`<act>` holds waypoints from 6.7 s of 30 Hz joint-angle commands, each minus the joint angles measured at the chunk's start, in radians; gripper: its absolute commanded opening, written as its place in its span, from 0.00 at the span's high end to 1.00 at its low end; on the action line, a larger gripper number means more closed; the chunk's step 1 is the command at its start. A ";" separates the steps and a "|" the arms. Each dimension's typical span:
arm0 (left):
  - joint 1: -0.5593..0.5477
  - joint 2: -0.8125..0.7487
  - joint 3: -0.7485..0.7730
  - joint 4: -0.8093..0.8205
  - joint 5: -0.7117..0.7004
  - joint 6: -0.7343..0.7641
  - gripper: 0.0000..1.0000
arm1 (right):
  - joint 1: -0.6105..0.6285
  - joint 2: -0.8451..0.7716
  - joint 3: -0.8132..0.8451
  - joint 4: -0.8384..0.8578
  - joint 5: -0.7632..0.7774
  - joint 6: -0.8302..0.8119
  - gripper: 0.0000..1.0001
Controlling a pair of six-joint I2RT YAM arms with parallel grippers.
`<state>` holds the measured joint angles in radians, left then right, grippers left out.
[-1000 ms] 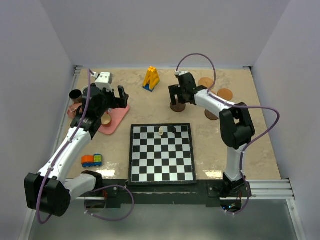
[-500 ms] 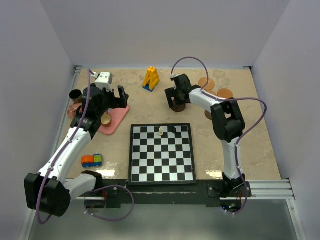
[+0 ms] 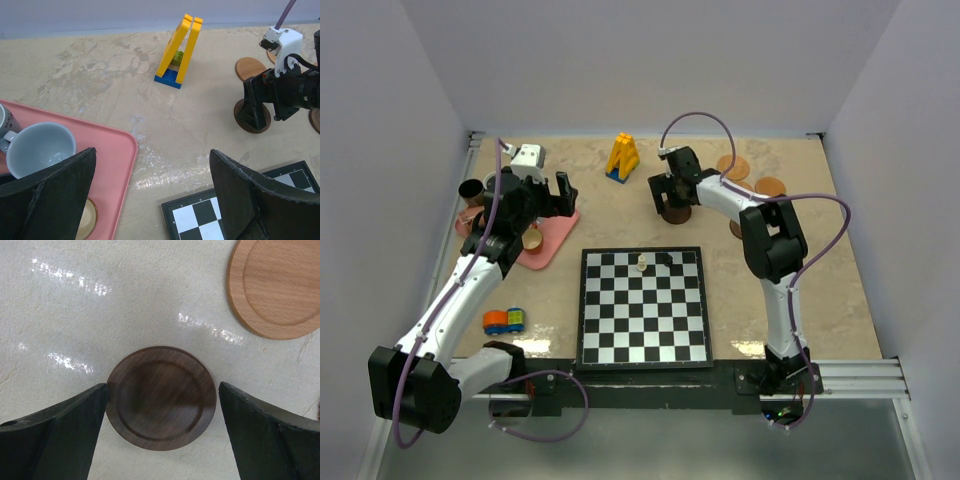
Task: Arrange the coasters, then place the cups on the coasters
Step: Move the coaster to the center of the board.
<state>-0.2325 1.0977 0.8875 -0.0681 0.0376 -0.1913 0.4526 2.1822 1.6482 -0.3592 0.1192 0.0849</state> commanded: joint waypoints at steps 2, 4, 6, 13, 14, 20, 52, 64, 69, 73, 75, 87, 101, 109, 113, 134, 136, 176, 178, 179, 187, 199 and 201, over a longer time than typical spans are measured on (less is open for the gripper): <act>-0.008 -0.002 0.011 0.051 0.008 -0.013 0.00 | 0.005 0.024 0.010 -0.029 -0.015 -0.013 0.01; -0.007 -0.002 0.013 0.050 0.007 -0.013 0.00 | 0.006 0.027 0.004 -0.034 -0.018 -0.011 0.02; -0.008 -0.002 0.011 0.050 0.007 -0.011 0.00 | 0.006 0.022 -0.005 -0.037 -0.021 -0.010 0.01; -0.008 -0.002 0.013 0.048 0.010 -0.013 0.00 | 0.012 0.022 -0.048 -0.032 -0.027 -0.010 0.01; -0.008 -0.004 0.013 0.048 0.010 -0.013 0.00 | 0.014 0.022 -0.054 -0.032 -0.027 -0.010 0.01; -0.008 -0.004 0.013 0.048 0.007 -0.013 0.00 | 0.018 0.018 -0.079 -0.026 -0.030 -0.001 0.01; -0.008 -0.022 0.010 0.051 0.033 -0.027 0.00 | -0.005 -0.193 -0.429 -0.063 0.204 0.223 0.07; -0.008 -0.022 0.008 0.053 0.041 -0.033 0.00 | -0.065 -0.311 -0.515 -0.072 0.232 0.248 0.05; -0.008 -0.021 0.008 0.051 0.041 -0.031 0.00 | -0.063 -0.332 -0.519 -0.067 0.203 0.239 0.01; -0.010 -0.021 0.008 0.051 0.039 -0.031 0.00 | -0.065 -0.364 -0.515 -0.063 0.183 0.246 0.01; -0.010 -0.021 0.008 0.051 0.039 -0.031 0.00 | -0.063 -0.386 -0.504 -0.060 0.177 0.253 0.01; -0.010 -0.016 0.008 0.051 0.041 -0.031 0.00 | -0.042 -0.475 -0.499 -0.015 0.151 0.274 0.04; -0.010 -0.015 0.010 0.051 0.038 -0.031 0.00 | 0.015 -0.384 -0.524 0.057 0.048 0.311 0.59; -0.010 -0.018 0.007 0.051 0.028 -0.030 0.00 | 0.014 -0.335 -0.544 0.037 0.134 0.368 0.68; -0.010 -0.016 0.004 0.051 0.033 -0.033 0.00 | 0.014 -0.349 -0.571 0.031 0.140 0.403 0.69; -0.045 -0.059 0.004 0.051 0.054 -0.045 0.00 | -0.002 -0.481 -0.726 -0.020 0.197 0.501 0.74; -0.045 -0.062 0.004 0.051 0.053 -0.045 0.00 | -0.005 -0.493 -0.737 -0.021 0.200 0.503 0.74; -0.047 -0.019 0.005 0.053 0.028 -0.033 0.00 | -0.094 -0.390 -0.562 -0.018 0.240 0.337 0.35; -0.047 -0.022 0.004 0.051 0.034 -0.036 0.00 | -0.097 -0.413 -0.593 -0.030 0.249 0.342 0.36; -0.047 -0.024 0.004 0.051 0.038 -0.037 0.00 | -0.098 -0.432 -0.605 -0.035 0.252 0.346 0.37; -0.047 -0.035 0.001 0.051 0.053 -0.046 0.00 | -0.103 -0.480 -0.614 -0.113 0.306 0.366 0.40; -0.048 -0.042 0.001 0.051 0.047 -0.046 0.00 | -0.130 -0.470 -0.619 -0.145 0.296 0.369 0.41; -0.048 -0.044 0.002 0.051 0.047 -0.046 0.00 | -0.130 -0.470 -0.619 -0.152 0.298 0.377 0.41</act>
<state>-0.2718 1.0767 0.8871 -0.0677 0.0753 -0.2253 0.3328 1.7321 1.0325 -0.4583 0.3912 0.4400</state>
